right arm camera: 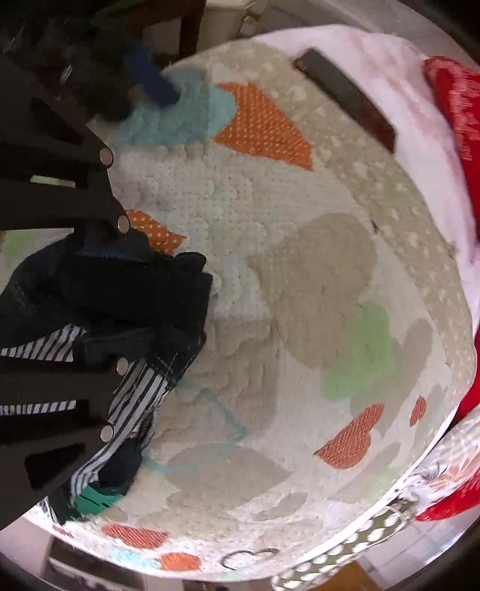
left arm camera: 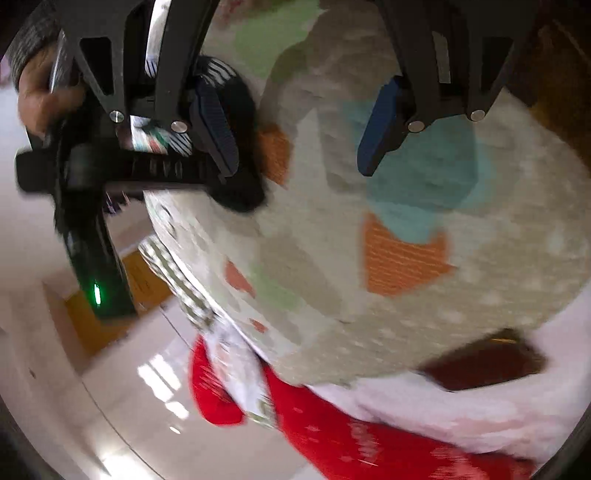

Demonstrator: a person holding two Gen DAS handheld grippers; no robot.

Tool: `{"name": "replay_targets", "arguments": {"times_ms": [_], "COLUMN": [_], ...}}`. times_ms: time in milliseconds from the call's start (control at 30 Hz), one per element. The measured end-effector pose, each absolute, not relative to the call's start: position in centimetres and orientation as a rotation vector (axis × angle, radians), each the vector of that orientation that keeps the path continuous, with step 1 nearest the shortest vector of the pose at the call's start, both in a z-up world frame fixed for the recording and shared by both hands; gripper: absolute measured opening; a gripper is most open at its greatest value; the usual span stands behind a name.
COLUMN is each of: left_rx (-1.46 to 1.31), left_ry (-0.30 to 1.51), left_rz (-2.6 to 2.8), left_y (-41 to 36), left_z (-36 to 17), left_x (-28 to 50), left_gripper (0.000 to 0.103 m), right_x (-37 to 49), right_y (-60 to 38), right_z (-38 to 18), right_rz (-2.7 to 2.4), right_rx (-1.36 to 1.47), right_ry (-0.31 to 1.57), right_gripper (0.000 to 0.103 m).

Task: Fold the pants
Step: 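Grasp the folded pants with the right gripper while the left gripper holds the leg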

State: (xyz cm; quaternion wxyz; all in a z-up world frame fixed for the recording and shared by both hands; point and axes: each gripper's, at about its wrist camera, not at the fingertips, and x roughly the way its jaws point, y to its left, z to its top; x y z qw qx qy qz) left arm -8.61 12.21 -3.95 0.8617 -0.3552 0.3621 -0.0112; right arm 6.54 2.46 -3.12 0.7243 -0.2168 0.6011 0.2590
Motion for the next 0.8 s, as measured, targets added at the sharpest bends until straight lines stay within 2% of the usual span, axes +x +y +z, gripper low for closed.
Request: {"name": "replay_targets", "arguments": {"times_ms": [200,300,333,600,800], "left_rx": [-0.595,-0.587,-0.568,-0.418,-0.310], "left_ry": [0.818,0.853,0.850,0.839,0.896], "left_rz": [-0.159,-0.228,-0.243,-0.351,-0.426], "left_y": [6.5,4.7,4.1,-2.7,-8.9], "left_z": [-4.5,-4.0,-3.4,0.8,1.1], "left_x": [-6.7,-5.7,-5.6,-4.9,-3.5], "left_gripper": [0.065,0.035,0.032,0.032,0.032], "right_x": [6.8,6.8,6.7,6.3,6.1], "right_y": [-1.0,-2.8,-3.6,-11.5,-19.8], "right_z": [-1.2,0.1,0.6,4.7,4.9], "right_rz": [0.619,0.644,0.650,0.683,0.631], "right_rx": [-0.314,-0.226,-0.202,-0.013,0.128], "right_ry": [1.311,1.296,1.285,1.171,1.132], "right_gripper": [0.028,0.027,0.027,0.026,0.026]}}
